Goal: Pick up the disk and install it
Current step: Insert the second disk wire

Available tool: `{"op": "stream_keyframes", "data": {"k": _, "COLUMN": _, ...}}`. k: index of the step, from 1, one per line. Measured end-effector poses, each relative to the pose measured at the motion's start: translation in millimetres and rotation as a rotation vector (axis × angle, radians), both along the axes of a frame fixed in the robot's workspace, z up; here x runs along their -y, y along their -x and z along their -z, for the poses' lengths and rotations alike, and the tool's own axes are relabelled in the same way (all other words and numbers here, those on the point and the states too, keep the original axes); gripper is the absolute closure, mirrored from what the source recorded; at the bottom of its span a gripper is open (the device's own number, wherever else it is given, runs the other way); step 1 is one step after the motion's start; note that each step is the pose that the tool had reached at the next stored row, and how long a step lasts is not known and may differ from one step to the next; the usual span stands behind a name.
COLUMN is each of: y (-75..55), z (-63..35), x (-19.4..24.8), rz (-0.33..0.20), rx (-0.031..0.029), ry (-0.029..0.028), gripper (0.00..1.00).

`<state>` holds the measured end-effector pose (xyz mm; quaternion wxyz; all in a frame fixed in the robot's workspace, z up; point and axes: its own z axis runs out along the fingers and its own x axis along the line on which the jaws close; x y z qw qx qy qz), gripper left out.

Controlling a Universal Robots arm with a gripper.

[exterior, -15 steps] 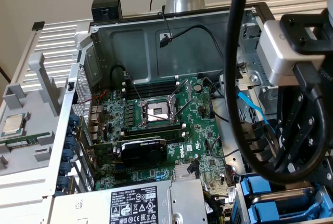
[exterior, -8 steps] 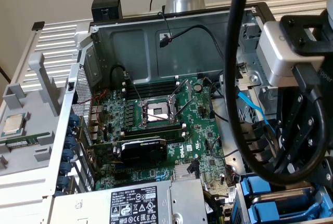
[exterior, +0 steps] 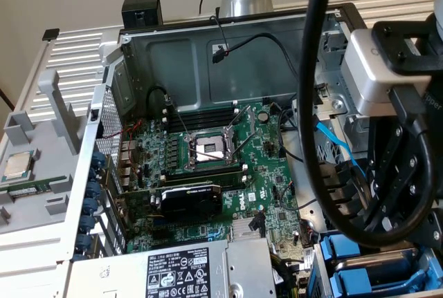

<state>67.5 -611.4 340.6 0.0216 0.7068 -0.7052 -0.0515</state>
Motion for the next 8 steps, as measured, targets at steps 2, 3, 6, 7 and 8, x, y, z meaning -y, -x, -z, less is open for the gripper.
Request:
{"op": "stream_keyframes", "data": {"k": 2, "y": 0.1, "z": -0.1, "x": -0.1, "rz": 0.000, "rx": 0.0004, "ry": 0.0001, "gripper": 0.84}}
{"op": "stream_keyframes", "data": {"k": 3, "y": 0.1, "z": 0.0, "x": 0.0, "rz": 0.000, "rx": 0.0004, "ry": 0.0001, "gripper": 0.84}}
{"op": "stream_keyframes", "data": {"k": 6, "y": 0.5, "z": 0.0, "x": 0.0, "rz": 0.000, "rx": 0.0007, "ry": 0.0000, "gripper": 0.84}}
{"op": "stream_keyframes", "data": {"k": 7, "y": 0.5, "z": 0.0, "x": 0.0, "rz": 0.000, "rx": 0.0007, "ry": 0.0000, "gripper": 0.84}}
{"op": "stream_keyframes", "data": {"k": 8, "y": 0.5, "z": 0.0, "x": 0.0, "rz": 0.000, "rx": 0.0007, "ry": 0.0000, "gripper": 0.84}}
